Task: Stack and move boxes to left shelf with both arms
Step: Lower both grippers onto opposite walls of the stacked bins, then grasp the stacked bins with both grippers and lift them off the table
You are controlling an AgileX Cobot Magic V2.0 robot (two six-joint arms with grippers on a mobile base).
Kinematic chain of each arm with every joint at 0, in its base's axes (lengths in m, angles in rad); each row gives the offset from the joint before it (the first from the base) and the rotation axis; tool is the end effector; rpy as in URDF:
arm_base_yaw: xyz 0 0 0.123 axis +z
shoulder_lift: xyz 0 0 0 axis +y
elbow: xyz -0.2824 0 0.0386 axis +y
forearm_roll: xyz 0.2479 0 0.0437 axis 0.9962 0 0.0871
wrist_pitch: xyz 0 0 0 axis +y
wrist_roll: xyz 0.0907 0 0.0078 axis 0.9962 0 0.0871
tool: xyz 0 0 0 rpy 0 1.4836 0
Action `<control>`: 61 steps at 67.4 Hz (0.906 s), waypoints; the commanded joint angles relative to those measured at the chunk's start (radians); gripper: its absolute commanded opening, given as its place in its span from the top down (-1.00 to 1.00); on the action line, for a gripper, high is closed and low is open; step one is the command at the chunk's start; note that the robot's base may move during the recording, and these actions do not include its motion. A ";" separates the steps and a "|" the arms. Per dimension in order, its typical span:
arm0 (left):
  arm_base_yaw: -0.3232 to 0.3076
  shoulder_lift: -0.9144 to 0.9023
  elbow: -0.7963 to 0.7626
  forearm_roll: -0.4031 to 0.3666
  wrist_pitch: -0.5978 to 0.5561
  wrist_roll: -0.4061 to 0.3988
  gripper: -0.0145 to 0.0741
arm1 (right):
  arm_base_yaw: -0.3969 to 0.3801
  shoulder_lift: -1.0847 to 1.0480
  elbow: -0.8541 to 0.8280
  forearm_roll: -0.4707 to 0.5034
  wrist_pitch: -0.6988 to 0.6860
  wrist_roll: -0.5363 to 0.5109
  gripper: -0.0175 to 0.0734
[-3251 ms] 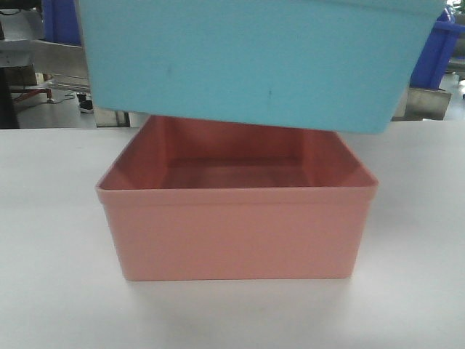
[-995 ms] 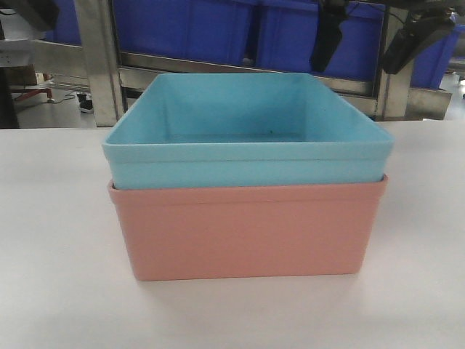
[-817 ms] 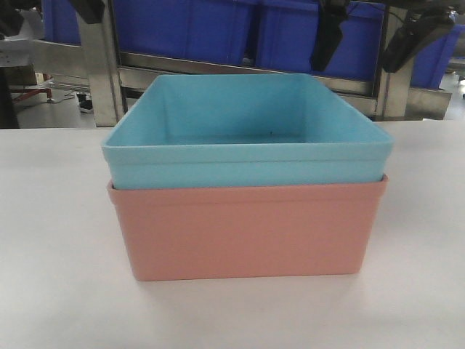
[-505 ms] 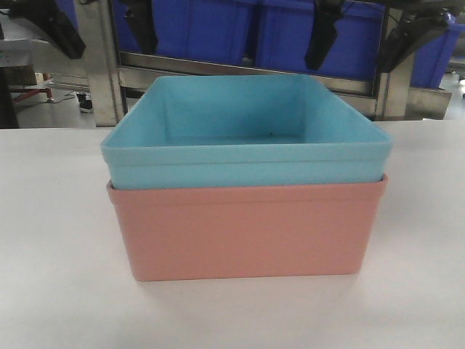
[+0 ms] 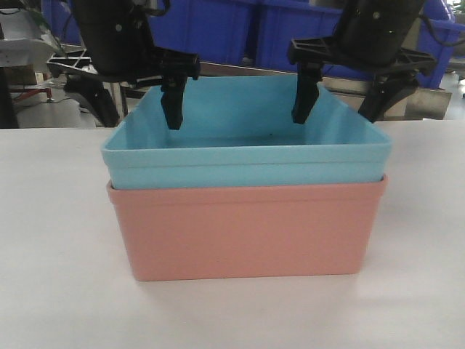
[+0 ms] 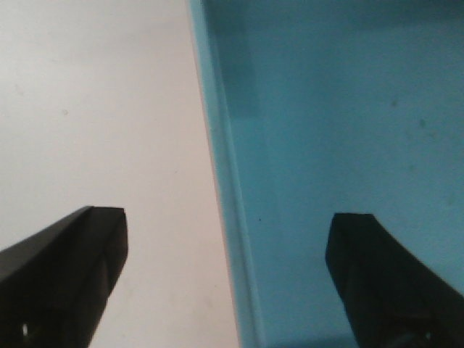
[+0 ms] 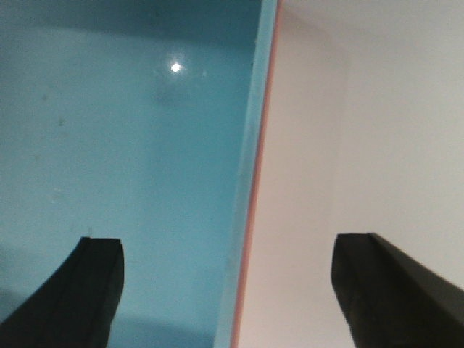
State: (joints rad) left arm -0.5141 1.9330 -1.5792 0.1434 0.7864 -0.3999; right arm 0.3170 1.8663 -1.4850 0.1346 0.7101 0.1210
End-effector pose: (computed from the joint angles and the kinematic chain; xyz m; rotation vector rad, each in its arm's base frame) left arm 0.3781 -0.2029 0.2500 0.2467 2.6066 -0.1549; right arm 0.3913 0.1368 0.2539 -0.1549 2.5921 0.3131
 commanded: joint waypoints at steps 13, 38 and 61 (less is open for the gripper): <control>-0.006 0.010 -0.036 0.004 -0.060 -0.045 -0.37 | 0.014 0.021 -0.032 0.008 -0.066 -0.026 -0.73; -0.006 0.079 -0.037 0.004 -0.056 -0.056 -0.36 | 0.026 0.107 -0.032 0.007 -0.094 -0.030 -0.71; -0.006 0.081 -0.037 -0.008 -0.042 -0.060 0.51 | 0.026 0.110 -0.032 0.007 -0.063 -0.030 0.45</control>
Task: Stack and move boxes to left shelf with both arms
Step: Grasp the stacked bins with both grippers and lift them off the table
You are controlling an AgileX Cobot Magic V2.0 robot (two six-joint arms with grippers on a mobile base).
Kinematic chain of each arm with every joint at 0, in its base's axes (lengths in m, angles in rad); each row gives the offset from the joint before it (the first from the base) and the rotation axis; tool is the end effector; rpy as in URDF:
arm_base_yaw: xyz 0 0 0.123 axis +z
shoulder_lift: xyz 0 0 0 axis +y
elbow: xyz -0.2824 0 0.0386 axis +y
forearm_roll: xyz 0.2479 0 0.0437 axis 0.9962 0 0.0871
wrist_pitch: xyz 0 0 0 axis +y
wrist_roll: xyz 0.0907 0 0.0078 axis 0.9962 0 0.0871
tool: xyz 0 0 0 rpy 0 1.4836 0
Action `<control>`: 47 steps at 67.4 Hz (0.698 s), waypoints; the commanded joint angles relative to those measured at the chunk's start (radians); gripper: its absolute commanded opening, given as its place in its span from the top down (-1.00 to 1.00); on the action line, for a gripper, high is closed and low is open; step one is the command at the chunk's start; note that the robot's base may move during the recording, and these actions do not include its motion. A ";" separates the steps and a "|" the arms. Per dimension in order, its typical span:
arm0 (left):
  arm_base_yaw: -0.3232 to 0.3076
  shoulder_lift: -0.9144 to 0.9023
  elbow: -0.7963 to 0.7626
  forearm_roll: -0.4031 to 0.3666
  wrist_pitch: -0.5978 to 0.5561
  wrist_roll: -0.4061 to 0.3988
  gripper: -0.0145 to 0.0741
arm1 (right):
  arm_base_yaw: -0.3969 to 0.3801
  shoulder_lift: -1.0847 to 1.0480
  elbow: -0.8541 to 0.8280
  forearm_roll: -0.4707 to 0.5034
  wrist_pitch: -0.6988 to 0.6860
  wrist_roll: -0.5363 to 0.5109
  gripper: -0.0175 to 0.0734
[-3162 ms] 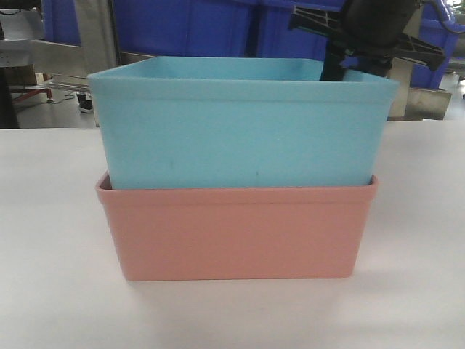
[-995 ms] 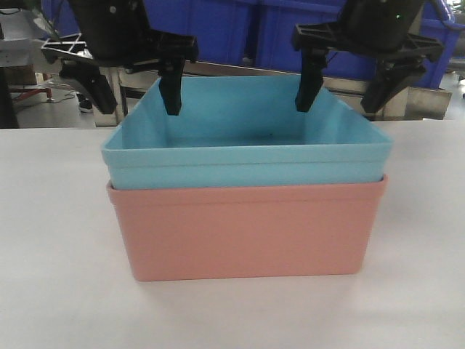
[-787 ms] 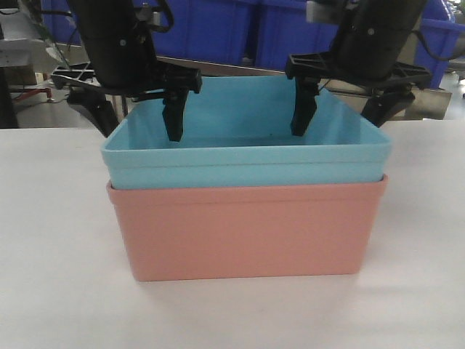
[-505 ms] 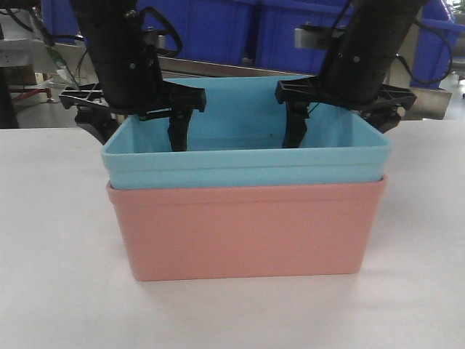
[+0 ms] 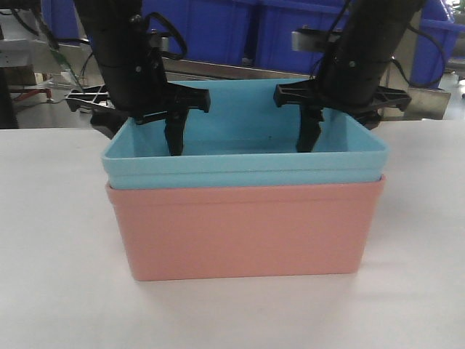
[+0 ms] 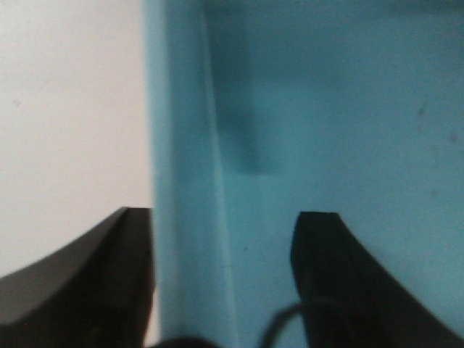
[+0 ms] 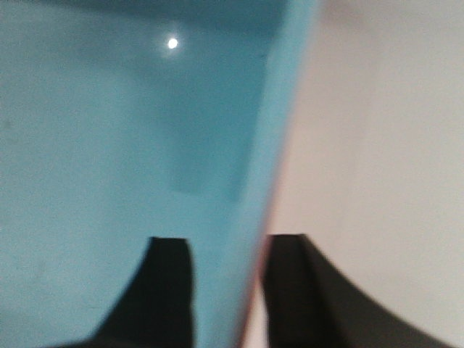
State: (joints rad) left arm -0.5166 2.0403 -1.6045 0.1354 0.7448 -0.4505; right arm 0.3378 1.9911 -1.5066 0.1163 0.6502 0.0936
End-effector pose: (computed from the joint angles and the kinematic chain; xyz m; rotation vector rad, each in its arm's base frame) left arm 0.3930 -0.2137 0.2120 0.1907 2.6552 -0.1641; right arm 0.4090 0.1504 0.2097 -0.2245 2.6281 0.2738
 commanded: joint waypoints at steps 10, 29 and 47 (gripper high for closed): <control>-0.003 -0.026 -0.012 -0.014 0.011 -0.013 0.67 | 0.005 -0.016 -0.010 0.021 0.011 -0.002 0.49; -0.003 -0.035 -0.064 -0.003 0.146 -0.040 0.69 | 0.005 -0.077 -0.010 0.015 0.022 0.002 0.49; -0.028 -0.189 -0.113 0.044 0.208 -0.118 0.69 | 0.005 -0.254 -0.010 0.002 0.081 0.017 0.49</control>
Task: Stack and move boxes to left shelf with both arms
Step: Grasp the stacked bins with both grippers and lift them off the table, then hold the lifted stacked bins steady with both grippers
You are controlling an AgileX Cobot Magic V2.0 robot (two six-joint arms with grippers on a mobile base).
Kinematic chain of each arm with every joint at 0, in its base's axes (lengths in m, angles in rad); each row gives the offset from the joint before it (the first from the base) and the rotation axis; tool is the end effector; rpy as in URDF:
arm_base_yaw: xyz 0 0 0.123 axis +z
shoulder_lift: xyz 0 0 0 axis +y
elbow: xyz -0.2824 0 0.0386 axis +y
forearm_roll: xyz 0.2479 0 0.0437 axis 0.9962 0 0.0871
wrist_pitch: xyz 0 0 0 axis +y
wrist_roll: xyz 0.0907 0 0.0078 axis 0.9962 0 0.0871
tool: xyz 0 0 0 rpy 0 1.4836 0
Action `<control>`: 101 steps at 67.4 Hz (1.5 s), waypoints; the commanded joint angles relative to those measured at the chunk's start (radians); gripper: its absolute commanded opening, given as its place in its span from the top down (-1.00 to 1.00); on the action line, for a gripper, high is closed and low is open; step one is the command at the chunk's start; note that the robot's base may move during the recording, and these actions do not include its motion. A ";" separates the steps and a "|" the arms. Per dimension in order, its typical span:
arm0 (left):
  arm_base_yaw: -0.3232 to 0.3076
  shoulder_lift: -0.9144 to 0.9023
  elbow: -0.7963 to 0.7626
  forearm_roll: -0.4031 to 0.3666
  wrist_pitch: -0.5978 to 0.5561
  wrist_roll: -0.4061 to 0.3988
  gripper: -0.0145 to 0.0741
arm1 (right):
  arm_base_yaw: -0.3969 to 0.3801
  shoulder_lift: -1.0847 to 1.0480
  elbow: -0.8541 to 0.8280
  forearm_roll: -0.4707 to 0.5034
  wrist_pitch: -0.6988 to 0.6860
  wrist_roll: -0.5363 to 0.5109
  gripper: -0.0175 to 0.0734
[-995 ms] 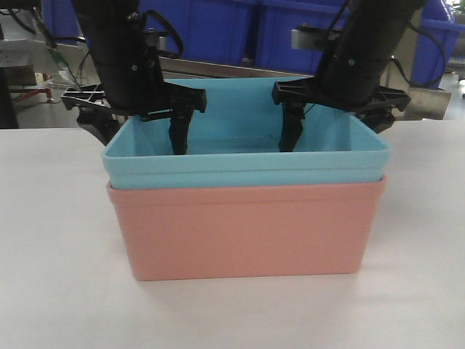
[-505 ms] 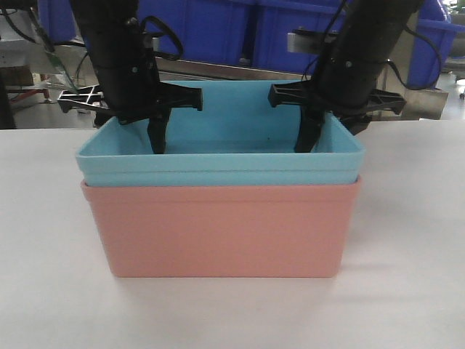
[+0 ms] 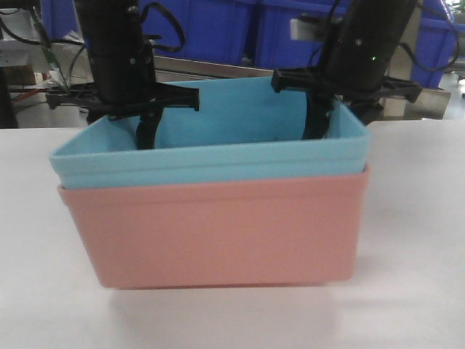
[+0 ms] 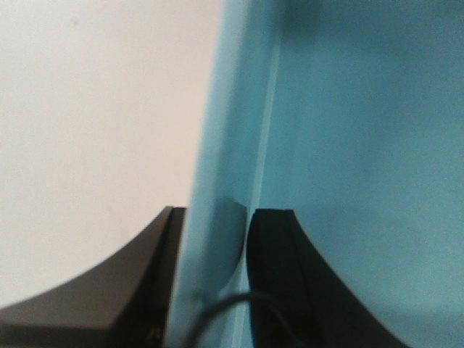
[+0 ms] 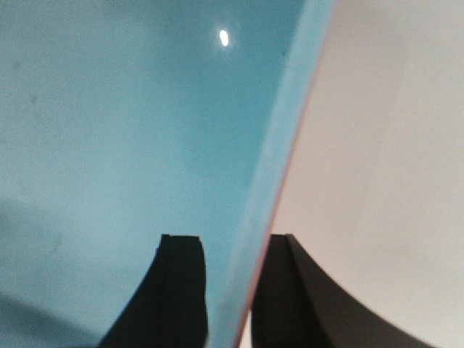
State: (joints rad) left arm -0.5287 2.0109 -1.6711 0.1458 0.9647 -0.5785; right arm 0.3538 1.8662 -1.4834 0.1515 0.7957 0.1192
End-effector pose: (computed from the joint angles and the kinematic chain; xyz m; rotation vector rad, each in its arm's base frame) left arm 0.3812 -0.2101 0.2359 0.0165 2.7696 -0.1011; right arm 0.3789 0.1504 0.2498 -0.2080 2.6802 0.3293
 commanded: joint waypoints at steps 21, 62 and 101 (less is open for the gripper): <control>-0.077 -0.366 -0.046 0.102 0.029 -0.019 0.69 | -0.008 -0.353 -0.032 -0.120 -0.024 0.029 0.49; -0.285 -0.515 0.156 0.215 -0.053 -0.224 0.69 | 0.052 -0.591 0.229 -0.164 -0.085 0.116 0.49; -0.292 -0.485 0.164 0.215 -0.107 -0.243 0.69 | 0.304 -0.434 0.228 -0.165 -0.269 0.271 0.49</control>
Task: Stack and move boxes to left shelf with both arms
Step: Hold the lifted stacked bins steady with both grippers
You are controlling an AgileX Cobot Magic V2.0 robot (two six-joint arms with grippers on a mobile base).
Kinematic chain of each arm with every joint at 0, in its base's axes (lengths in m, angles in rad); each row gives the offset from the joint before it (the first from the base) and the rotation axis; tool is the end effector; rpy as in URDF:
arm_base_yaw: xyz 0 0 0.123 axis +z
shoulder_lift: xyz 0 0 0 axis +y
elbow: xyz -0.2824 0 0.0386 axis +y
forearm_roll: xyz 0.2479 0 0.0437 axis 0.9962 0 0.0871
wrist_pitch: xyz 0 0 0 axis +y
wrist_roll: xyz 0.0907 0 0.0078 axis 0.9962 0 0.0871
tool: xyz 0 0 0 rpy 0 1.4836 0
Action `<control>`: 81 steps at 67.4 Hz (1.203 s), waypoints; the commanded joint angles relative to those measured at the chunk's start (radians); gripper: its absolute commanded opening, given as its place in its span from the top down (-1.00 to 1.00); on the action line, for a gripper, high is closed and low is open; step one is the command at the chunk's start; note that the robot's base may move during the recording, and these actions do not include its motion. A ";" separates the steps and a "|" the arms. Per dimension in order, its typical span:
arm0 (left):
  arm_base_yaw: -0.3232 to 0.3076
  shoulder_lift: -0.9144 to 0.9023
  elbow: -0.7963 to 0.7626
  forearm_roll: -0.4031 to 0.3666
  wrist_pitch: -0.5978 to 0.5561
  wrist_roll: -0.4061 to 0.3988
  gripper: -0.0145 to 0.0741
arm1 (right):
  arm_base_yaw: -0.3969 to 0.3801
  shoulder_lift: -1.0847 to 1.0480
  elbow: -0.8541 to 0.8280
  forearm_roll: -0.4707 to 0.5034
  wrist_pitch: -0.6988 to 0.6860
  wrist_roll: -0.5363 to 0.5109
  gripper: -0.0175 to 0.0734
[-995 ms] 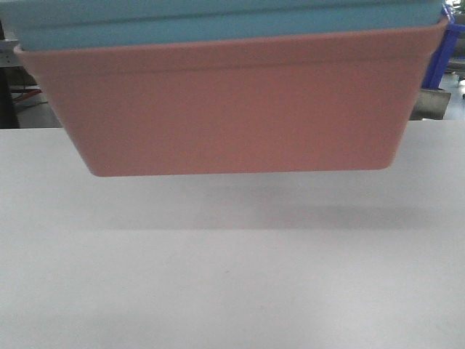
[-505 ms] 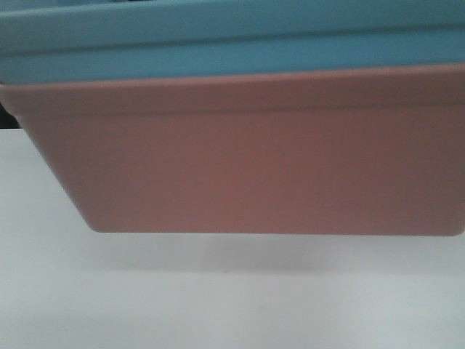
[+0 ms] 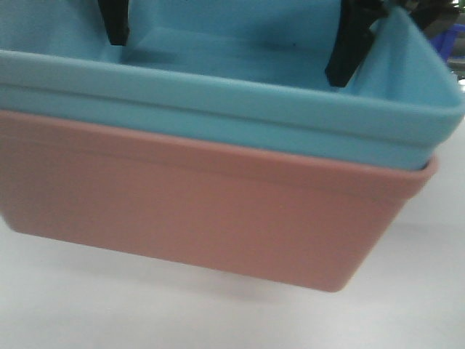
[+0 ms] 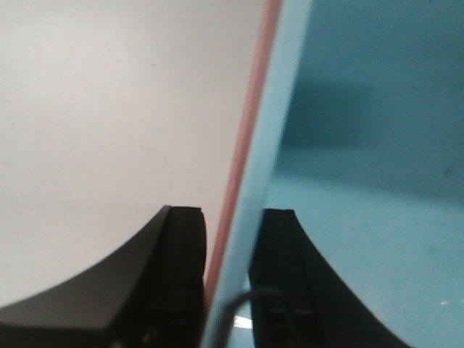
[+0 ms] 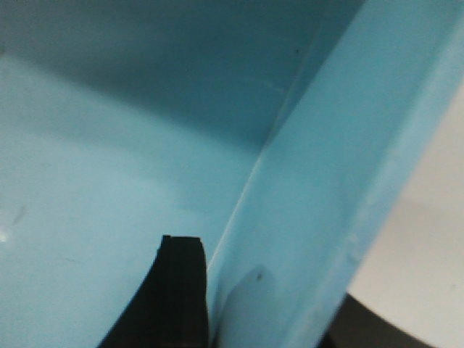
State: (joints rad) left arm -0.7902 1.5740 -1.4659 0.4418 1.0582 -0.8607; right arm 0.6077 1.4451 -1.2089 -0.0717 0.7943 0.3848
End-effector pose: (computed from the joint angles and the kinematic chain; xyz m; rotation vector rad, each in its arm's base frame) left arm 0.2589 -0.2132 0.3493 0.0642 2.4956 -0.0820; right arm 0.2551 0.1718 0.3189 -0.3250 2.5199 0.3171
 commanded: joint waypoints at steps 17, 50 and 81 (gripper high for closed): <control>-0.031 -0.028 -0.039 -0.081 -0.193 0.039 0.69 | 0.085 0.014 -0.054 0.059 -0.309 0.040 0.49; -0.031 0.001 -0.039 -0.058 -0.205 0.039 0.69 | 0.085 0.017 -0.080 0.045 -0.265 0.041 0.49; -0.031 0.001 -0.039 -0.063 -0.198 0.039 0.69 | 0.085 0.017 -0.080 0.045 -0.269 0.041 0.49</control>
State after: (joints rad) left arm -0.7779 1.6167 -1.4636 0.4898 1.0799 -0.8098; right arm 0.6627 1.5040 -1.2198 -0.1233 0.7942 0.4532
